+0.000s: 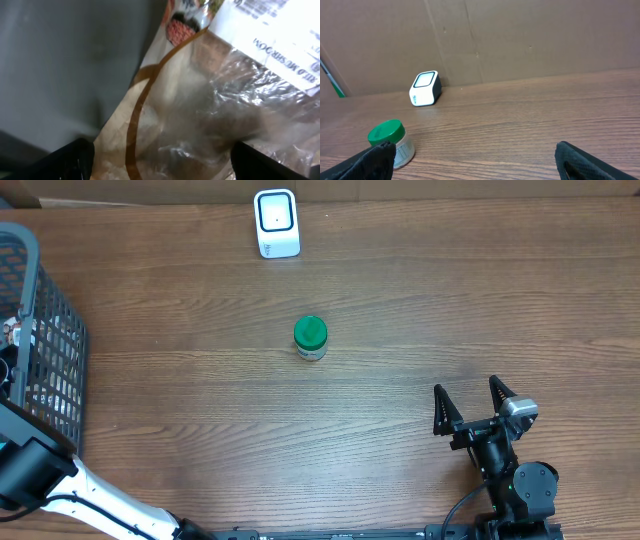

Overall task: Scan the item barcode
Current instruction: 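Grasp the dried mushroom bag in the basket with the left gripper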

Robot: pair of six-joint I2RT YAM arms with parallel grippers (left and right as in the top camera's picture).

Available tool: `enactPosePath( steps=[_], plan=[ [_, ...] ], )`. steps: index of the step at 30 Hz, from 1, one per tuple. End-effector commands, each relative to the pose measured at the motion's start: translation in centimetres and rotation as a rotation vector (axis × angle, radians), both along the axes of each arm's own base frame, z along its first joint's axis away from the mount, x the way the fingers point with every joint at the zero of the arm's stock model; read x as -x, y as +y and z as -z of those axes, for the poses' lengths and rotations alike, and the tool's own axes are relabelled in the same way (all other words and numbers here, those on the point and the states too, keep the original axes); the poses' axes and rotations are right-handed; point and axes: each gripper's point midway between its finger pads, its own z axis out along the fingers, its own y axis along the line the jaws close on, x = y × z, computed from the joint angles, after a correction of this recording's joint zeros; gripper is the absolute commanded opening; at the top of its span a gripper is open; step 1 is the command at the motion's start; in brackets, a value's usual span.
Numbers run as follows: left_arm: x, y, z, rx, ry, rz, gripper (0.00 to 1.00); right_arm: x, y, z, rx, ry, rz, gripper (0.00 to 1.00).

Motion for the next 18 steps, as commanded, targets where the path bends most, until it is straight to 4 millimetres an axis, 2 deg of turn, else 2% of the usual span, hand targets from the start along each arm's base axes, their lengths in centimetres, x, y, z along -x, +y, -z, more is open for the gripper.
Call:
enactPosePath(
  steps=[1,4,6,9,16,18],
  plan=[
    [1.2,-1.7,3.1,0.063,0.036,0.029,0.93,0.0,0.0,0.2,-0.004,-0.004,-0.003,1.0],
    [1.5,-2.5,4.5,0.085,0.027,0.033,0.92,0.0,0.0,0.1,-0.004,-0.005,-0.003,1.0],
    [1.2,-3.0,4.9,0.102,0.007,0.038,0.87,0.0,0.0,0.1,-0.004,-0.005,-0.003,1.0],
    [0.7,-3.3,4.9,0.121,-0.025,0.041,0.68,0.0,0.0,0.1,-0.004,-0.005,-0.003,1.0],
    [0.6,-3.3,4.9,0.139,-0.038,-0.021,0.41,0.0,0.0,0.1,-0.004,-0.005,-0.003,1.0],
    [0.5,-3.3,4.8,0.139,-0.039,-0.022,0.27,0.0,0.0,0.1,-0.004,-0.005,-0.003,1.0]
  ],
)
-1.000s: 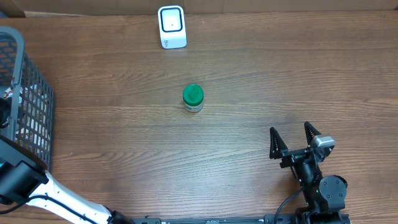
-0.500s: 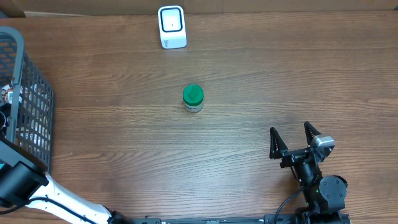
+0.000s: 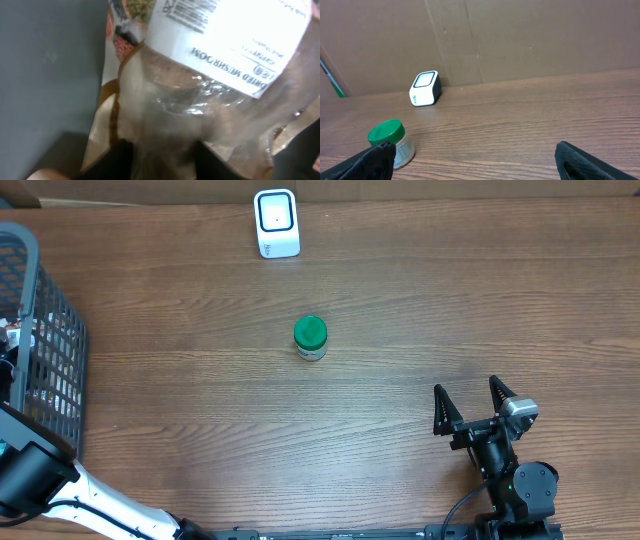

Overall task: Scan the item barcode
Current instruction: 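Grasp the dried mushroom bag in the basket with the left gripper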

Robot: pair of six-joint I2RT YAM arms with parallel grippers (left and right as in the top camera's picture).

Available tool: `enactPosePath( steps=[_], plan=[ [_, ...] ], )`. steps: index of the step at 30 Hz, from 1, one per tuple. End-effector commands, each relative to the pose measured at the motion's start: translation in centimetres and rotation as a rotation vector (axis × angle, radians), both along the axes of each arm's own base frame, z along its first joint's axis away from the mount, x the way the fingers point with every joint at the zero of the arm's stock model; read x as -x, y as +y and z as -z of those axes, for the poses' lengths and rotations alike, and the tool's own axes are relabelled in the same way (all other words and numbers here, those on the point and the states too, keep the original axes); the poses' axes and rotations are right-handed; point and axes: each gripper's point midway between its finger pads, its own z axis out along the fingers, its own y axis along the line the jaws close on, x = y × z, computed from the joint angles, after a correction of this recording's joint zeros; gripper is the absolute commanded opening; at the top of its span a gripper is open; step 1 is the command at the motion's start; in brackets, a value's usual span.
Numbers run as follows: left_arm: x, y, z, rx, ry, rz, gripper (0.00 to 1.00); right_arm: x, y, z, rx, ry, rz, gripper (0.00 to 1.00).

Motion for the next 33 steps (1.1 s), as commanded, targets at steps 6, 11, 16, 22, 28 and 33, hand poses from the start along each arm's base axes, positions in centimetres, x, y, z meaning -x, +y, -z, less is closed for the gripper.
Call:
enactPosePath(
  steps=[6,11,16,22,28,33],
  plan=[
    [1.0,-1.4,2.4,0.085,0.079,-0.016,0.04,0.0,0.0,0.1,-0.004,-0.005,-0.004,1.0],
    [-1.9,-1.0,-2.5,0.115,-0.045,0.016,0.04,0.0,0.0,0.1,-0.004,-0.005,-0.004,1.0],
    [-3.7,0.1,-9.9,0.076,-0.141,-0.007,0.04,0.0,0.0,0.1,-0.004,-0.005,-0.004,1.0],
    [-4.1,0.0,-19.9,-0.005,-0.271,-0.045,0.04,0.0,0.0,0.1,-0.004,-0.005,-0.004,1.0],
    [-3.4,-2.6,-29.1,-0.065,-0.453,-0.04,0.04,0.0,0.0,0.1,-0.004,-0.005,-0.004,1.0],
    [-1.5,-5.0,-35.9,-0.164,-0.573,-0.049,0.04,0.0,0.0,0.1,-0.004,-0.005,-0.004,1.0]
  ],
)
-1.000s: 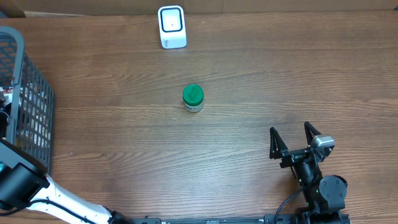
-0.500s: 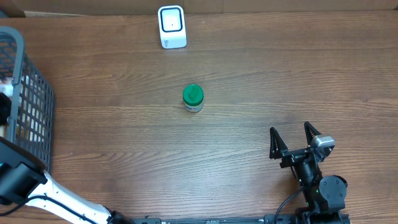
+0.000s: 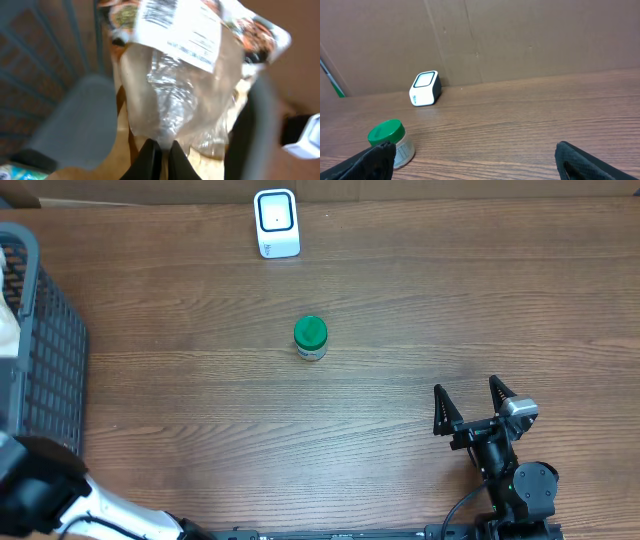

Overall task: Scan the item barcode
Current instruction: 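Grasp the dried mushroom bag in the basket with the left gripper, then place the mushroom bag beside the jar and open the left gripper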

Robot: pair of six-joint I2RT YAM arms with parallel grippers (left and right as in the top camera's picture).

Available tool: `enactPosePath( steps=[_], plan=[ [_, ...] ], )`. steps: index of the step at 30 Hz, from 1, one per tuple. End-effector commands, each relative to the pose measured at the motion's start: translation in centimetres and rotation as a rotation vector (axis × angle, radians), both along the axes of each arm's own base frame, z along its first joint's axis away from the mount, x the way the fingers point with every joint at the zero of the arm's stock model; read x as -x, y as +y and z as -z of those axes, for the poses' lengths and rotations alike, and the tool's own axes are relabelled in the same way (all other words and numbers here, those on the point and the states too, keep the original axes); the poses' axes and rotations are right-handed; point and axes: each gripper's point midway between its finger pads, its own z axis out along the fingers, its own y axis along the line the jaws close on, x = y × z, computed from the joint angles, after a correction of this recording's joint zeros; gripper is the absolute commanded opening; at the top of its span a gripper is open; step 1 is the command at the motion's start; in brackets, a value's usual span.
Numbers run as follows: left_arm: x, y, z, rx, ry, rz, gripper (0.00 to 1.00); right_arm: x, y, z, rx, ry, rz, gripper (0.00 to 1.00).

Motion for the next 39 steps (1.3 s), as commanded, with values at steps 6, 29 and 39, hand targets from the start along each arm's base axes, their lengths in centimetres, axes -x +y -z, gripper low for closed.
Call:
enactPosePath(
  steps=[6,29,39],
  plan=[
    [3.1,-7.8,-12.7,-0.056,-0.279,0.027,0.04,0.0,0.0,0.1,-0.004,-0.005,-0.003,1.0],
    [-1.6,-32.5,6.4,0.182,0.422,0.398,0.05,0.0,0.0,0.1,-0.004,-0.005,-0.003,1.0],
    [-3.0,-37.0,18.4,0.254,0.491,0.368,0.04,0.0,0.0,0.1,-0.004,-0.005,-0.003,1.0]
  ],
)
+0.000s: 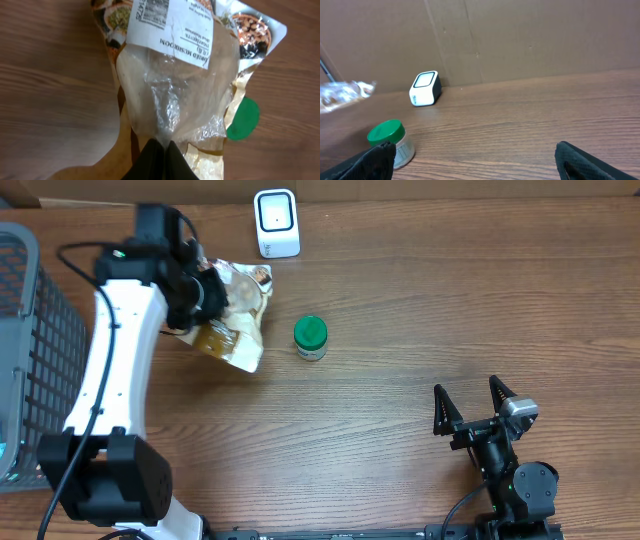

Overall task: Scan the item barcode
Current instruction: 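Place the mushroom bag beside the jar and open the left gripper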

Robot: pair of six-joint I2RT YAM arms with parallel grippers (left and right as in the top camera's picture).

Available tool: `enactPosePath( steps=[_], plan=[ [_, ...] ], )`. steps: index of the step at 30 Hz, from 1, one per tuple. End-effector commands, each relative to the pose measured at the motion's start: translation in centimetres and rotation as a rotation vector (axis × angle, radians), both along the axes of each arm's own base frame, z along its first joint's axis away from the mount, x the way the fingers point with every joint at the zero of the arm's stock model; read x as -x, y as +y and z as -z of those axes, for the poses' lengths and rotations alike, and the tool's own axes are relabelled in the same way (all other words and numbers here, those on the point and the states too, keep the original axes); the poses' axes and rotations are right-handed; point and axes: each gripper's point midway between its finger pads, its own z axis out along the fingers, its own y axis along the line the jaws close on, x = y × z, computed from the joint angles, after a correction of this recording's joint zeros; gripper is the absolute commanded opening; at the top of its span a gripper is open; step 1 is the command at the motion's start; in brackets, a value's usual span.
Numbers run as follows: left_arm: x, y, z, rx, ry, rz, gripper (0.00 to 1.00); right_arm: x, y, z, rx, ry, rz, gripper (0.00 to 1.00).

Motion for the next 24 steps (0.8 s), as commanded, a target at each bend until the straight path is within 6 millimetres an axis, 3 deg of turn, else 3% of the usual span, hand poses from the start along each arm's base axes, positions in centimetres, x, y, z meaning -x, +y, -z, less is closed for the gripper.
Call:
enactPosePath(
  steps=[1,5,8,14,17,18,20,22,24],
  plan=[
    [0.6,-0.3,3.2,0.009,0.042,-0.088,0.04,0.0,0.0,0.2,-0.004,-0.003,-0.003,1.0],
    [0.5,-0.3,6.6,0.02,0.039,-0.173,0.05,0.0,0.0,0.2,-0.004,-0.003,-0.003,1.0],
    [0.5,-1.5,8.8,0.061,0.013,-0.158,0.04,0.0,0.0,0.2,-0.004,-0.003,-0.003,1.0],
    [0.7,-3.2,10.1,0.045,-0.015,-0.109,0.06,0.0,0.0,0.2,-0.004,-0.003,-0.003,1.0],
    [0.7,-3.5,10.1,0.038,-0.019,-0.102,0.24,0.0,0.0,0.2,-0.004,-0.003,-0.003,1.0],
    [0.7,-3.5,10.0,0.039,-0.02,-0.102,0.36,0.0,0.0,0.2,-0.004,-0.003,-0.003,1.0],
    [0.7,-3.5,10.0,0.039,-0.019,-0.102,0.74,0.0,0.0,0.2,-0.004,-0.003,-0.003,1.0],
    [0.7,-3.4,10.1,0.031,-0.021,-0.084,0.99,0.0,0.0,0.2,-0.004,-0.003,-0.003,1.0],
    [0.5,-3.0,9.7,-0.008,-0.048,-0.032,0.99,0.0,0.0,0.2,-0.004,-0.003,-0.003,1.0]
  ],
)
